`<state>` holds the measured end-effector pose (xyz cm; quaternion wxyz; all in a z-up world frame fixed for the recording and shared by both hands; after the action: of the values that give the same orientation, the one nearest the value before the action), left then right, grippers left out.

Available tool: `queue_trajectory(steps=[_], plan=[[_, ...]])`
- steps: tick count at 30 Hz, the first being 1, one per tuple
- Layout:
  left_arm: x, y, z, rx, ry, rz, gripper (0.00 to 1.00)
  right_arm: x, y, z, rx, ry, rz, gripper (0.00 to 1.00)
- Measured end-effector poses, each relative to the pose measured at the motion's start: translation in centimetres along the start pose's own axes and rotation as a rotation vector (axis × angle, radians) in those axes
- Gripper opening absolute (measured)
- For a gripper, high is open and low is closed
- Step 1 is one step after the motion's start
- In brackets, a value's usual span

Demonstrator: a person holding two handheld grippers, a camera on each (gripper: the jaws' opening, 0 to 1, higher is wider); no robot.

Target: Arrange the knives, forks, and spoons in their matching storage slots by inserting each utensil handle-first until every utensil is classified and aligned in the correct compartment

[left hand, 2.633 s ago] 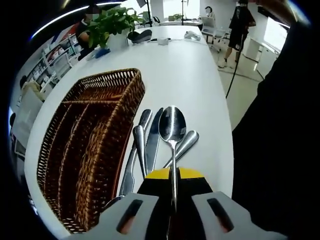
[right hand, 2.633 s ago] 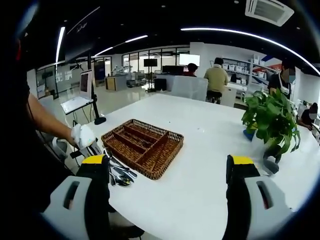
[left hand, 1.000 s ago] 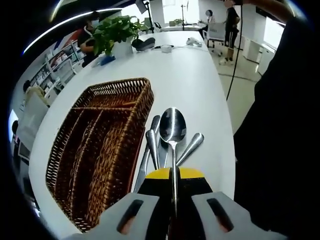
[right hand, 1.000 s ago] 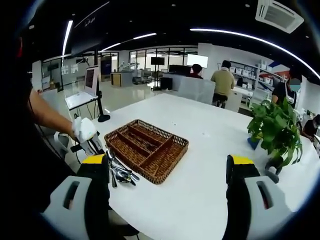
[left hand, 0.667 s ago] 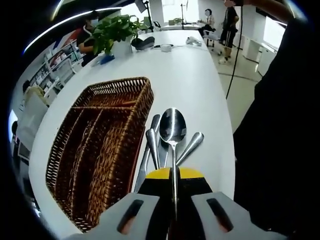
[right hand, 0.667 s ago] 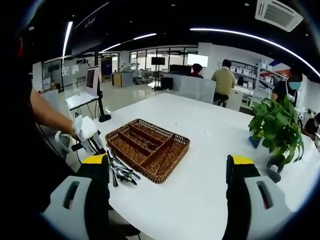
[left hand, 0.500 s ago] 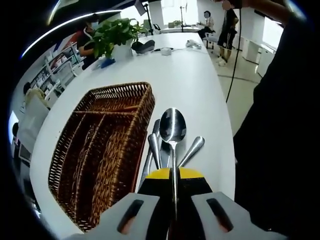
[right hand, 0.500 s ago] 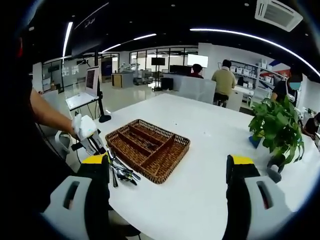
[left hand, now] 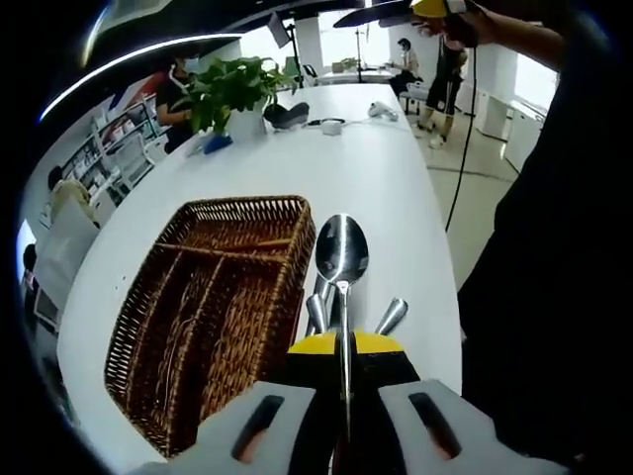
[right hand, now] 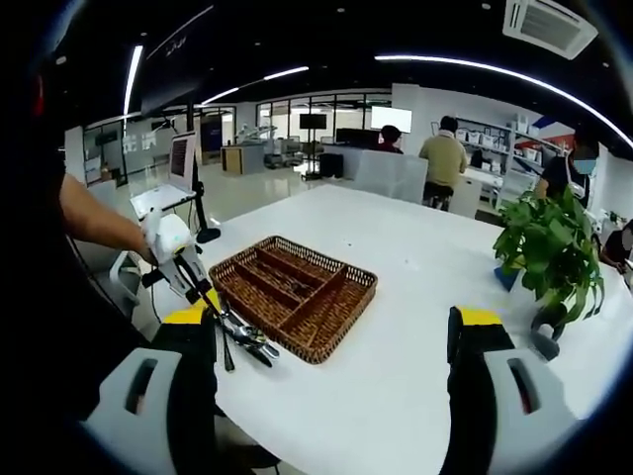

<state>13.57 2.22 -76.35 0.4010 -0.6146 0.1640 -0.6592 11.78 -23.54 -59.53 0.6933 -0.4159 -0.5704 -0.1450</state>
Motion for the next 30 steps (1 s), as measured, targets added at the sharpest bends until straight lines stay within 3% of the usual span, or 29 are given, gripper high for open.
queue_trajectory(steps=[12, 19, 30], plan=[[1.9, -1.9, 1.2, -0.038, -0.002, -0.029, 0.0, -1.4, 0.6, 0.2, 0.026, 0.048, 0.006, 1.0], [2.4, -3.0, 2.3, -0.036, 0.021, -0.035, 0.0, -1.0, 0.9, 0.7, 0.038, 0.049, -0.007, 1.0], [3.9, -6.5, 4.8, -0.022, 0.042, -0.062, 0.0, 0.2, 1.4, 2.1, 0.058, 0.021, -0.004, 1.0]])
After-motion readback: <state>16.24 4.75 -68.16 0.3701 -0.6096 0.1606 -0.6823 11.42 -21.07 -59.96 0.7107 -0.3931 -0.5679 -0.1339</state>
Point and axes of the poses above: the point that each gripper's makers call its tool centre point, and the gripper's own axes: y roughly forward along the fingers, z roughly to its left, x roughly out of its top, the point moved 3 cm from there along -y, roughly backward along the fingers, and after that the axes turned 10 degrees about x, right-handed, at the moved point
